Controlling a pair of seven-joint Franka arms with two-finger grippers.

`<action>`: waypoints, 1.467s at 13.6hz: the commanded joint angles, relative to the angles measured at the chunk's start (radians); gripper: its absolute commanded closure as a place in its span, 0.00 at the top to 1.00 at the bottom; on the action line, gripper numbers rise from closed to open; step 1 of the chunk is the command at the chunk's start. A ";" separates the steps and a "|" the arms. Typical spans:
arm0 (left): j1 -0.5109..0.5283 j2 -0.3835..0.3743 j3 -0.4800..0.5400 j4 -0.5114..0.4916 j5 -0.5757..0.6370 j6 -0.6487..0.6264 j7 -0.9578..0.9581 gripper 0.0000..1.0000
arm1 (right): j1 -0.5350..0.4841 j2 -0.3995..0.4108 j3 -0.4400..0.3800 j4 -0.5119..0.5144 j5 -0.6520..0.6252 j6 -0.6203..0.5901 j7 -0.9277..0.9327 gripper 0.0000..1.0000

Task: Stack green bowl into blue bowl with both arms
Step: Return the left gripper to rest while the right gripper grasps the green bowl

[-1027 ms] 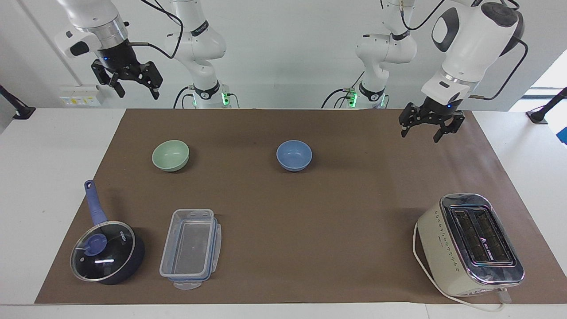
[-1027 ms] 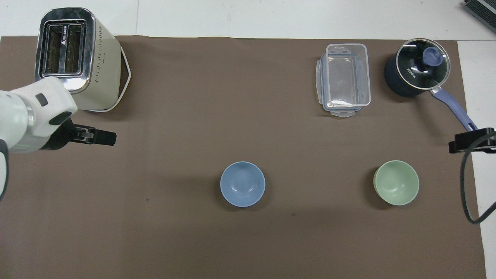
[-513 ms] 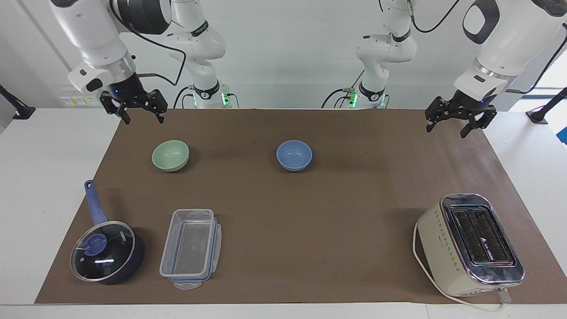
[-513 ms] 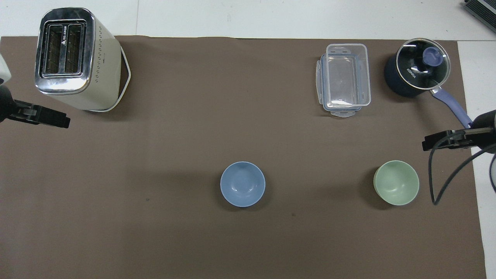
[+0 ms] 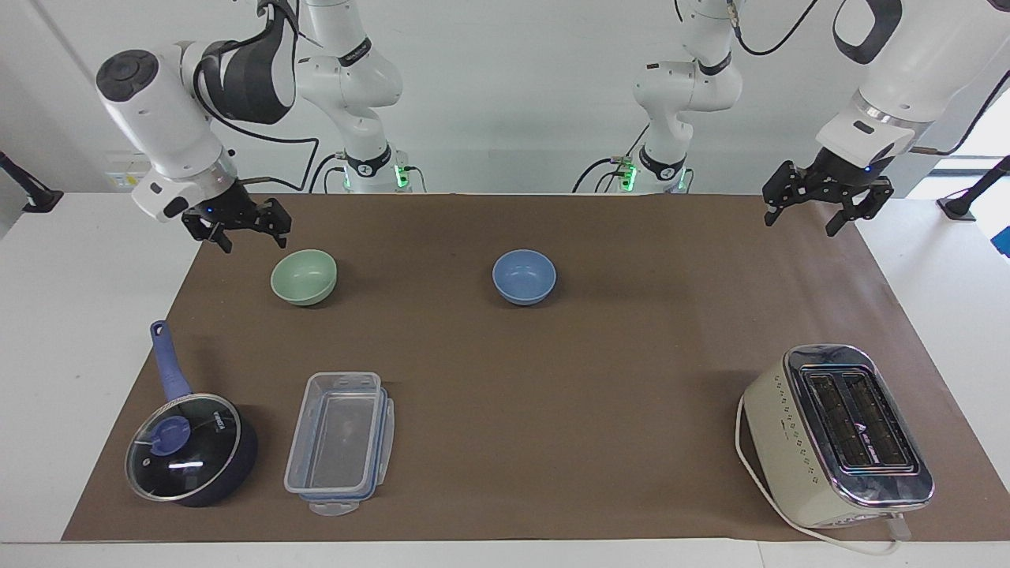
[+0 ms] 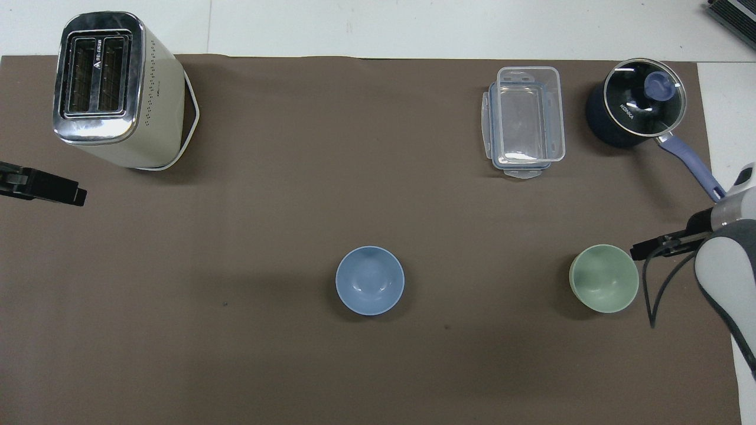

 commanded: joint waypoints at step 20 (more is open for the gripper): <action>0.016 -0.014 -0.012 -0.006 0.017 -0.038 0.009 1.00 | -0.081 0.023 0.009 -0.231 0.027 0.273 -0.096 0.00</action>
